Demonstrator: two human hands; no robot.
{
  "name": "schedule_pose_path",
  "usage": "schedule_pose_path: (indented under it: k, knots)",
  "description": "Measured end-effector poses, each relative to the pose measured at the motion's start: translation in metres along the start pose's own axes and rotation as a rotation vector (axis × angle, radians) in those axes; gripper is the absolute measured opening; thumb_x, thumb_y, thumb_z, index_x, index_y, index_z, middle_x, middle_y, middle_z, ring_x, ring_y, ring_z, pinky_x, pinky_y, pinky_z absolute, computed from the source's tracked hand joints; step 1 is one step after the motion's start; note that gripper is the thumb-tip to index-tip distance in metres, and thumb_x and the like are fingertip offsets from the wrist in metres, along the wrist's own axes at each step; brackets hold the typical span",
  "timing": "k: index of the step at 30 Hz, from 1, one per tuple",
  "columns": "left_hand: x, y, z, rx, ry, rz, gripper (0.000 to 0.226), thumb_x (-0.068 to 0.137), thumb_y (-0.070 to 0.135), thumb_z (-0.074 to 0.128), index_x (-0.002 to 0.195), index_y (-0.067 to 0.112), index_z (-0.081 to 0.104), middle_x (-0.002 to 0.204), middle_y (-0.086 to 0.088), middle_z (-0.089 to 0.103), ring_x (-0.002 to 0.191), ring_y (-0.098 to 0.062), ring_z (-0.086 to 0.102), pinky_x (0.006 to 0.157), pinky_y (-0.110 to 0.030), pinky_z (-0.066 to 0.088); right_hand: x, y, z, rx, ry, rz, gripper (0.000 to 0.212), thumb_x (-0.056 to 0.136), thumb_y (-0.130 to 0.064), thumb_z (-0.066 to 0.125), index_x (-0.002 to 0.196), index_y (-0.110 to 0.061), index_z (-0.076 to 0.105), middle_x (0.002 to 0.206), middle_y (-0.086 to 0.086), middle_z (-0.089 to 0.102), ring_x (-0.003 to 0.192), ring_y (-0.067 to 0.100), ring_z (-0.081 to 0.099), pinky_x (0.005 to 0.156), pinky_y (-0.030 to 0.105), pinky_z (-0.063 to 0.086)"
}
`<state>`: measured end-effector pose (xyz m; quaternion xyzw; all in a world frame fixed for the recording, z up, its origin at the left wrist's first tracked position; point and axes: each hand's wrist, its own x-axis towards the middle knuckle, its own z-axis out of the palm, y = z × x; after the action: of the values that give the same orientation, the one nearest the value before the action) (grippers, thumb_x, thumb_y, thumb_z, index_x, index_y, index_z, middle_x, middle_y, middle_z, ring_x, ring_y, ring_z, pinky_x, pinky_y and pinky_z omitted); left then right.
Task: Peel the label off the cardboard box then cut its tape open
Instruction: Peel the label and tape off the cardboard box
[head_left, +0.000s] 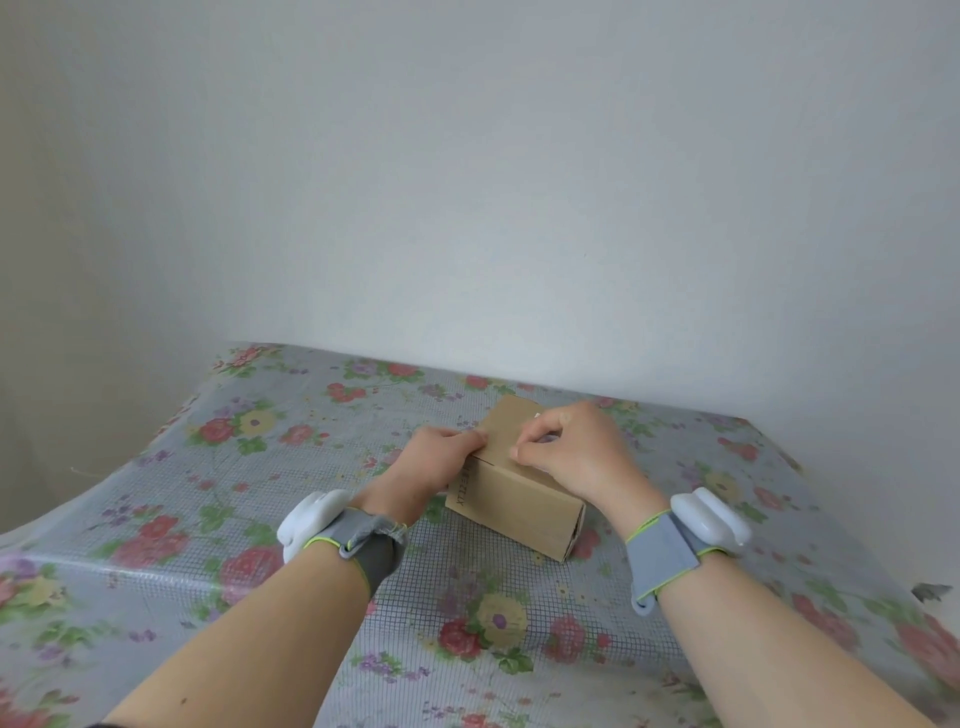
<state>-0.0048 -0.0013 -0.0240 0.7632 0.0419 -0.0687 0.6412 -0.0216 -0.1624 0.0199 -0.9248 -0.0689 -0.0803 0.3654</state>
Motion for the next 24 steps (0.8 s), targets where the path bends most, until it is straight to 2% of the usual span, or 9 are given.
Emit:
schedule_pose_path:
  k: [3, 5, 10, 15, 18, 21, 24]
  knots:
    - [0.0012, -0.0018, 0.0004, 0.0, 0.003, 0.004, 0.028, 0.09, 0.039, 0.057, 0.092, 0.013, 0.065, 0.091, -0.008, 0.056, 0.082, -0.022, 0.053, 0.076, -0.031, 0.044, 0.001, 0.0015, 0.0009, -0.018, 0.007, 0.0, 0.001, 0.071, -0.019, 0.076, 0.071, -0.02, 0.076, 0.09, -0.005, 0.074, 0.091, 0.01, 0.065, 0.078, 0.023, 0.046]
    - [0.0019, -0.0023, 0.0004, 0.0, 0.002, 0.004, 0.024, 0.09, 0.039, 0.057, 0.091, 0.015, 0.062, 0.092, -0.008, 0.057, 0.083, -0.022, 0.053, 0.079, -0.033, 0.045, 0.0021, 0.0034, -0.0002, 0.011, 0.011, 0.014, 0.004, 0.073, -0.015, 0.072, 0.072, -0.017, 0.076, 0.093, -0.004, 0.074, 0.092, 0.011, 0.066, 0.077, 0.022, 0.047]
    - [0.0033, -0.0026, 0.0007, -0.007, 0.005, 0.007, 0.023, 0.09, 0.038, 0.057, 0.09, 0.015, 0.061, 0.092, -0.008, 0.057, 0.083, -0.023, 0.053, 0.08, -0.033, 0.045, 0.0015, 0.0021, -0.002, -0.017, -0.028, -0.008, 0.005, 0.071, -0.023, 0.077, 0.071, -0.019, 0.075, 0.091, -0.006, 0.07, 0.092, 0.009, 0.063, 0.079, 0.023, 0.044]
    - [0.0022, -0.0019, 0.0007, -0.035, 0.01, -0.001, 0.026, 0.09, 0.041, 0.057, 0.089, 0.016, 0.056, 0.091, -0.009, 0.052, 0.083, -0.021, 0.05, 0.079, -0.032, 0.041, 0.0033, -0.003, 0.0014, -0.095, -0.038, -0.054, 0.006, 0.076, -0.018, 0.07, 0.074, -0.019, 0.075, 0.093, -0.008, 0.073, 0.091, 0.01, 0.065, 0.083, 0.026, 0.051]
    - [0.0011, -0.0003, 0.0, -0.083, 0.082, -0.01, 0.027, 0.092, 0.039, 0.056, 0.089, 0.013, 0.061, 0.09, -0.009, 0.056, 0.085, -0.024, 0.053, 0.081, -0.035, 0.043, 0.0045, -0.0005, -0.0017, -0.046, -0.006, -0.061, 0.009, 0.079, -0.013, 0.068, 0.073, -0.017, 0.074, 0.093, -0.004, 0.073, 0.089, 0.01, 0.064, 0.076, 0.022, 0.047]
    - [-0.0013, 0.0031, -0.0029, -0.146, 0.113, -0.007, 0.031, 0.091, 0.039, 0.057, 0.081, 0.01, 0.06, 0.084, -0.008, 0.054, 0.081, -0.024, 0.05, 0.076, -0.035, 0.041, 0.0042, 0.0021, -0.0026, -0.083, 0.041, -0.076, 0.008, 0.082, -0.019, 0.068, 0.076, -0.023, 0.073, 0.091, -0.005, 0.072, 0.083, 0.007, 0.06, 0.068, 0.021, 0.043]
    - [-0.0027, 0.0062, -0.003, -0.207, 0.117, -0.022, 0.026, 0.089, 0.035, 0.062, 0.08, 0.011, 0.061, 0.084, -0.006, 0.059, 0.083, -0.024, 0.055, 0.085, -0.042, 0.05, 0.0048, 0.0001, 0.0015, -0.15, 0.037, -0.12, 0.006, 0.082, -0.027, 0.068, 0.077, -0.028, 0.071, 0.085, -0.007, 0.072, 0.084, 0.014, 0.065, 0.075, 0.029, 0.051]
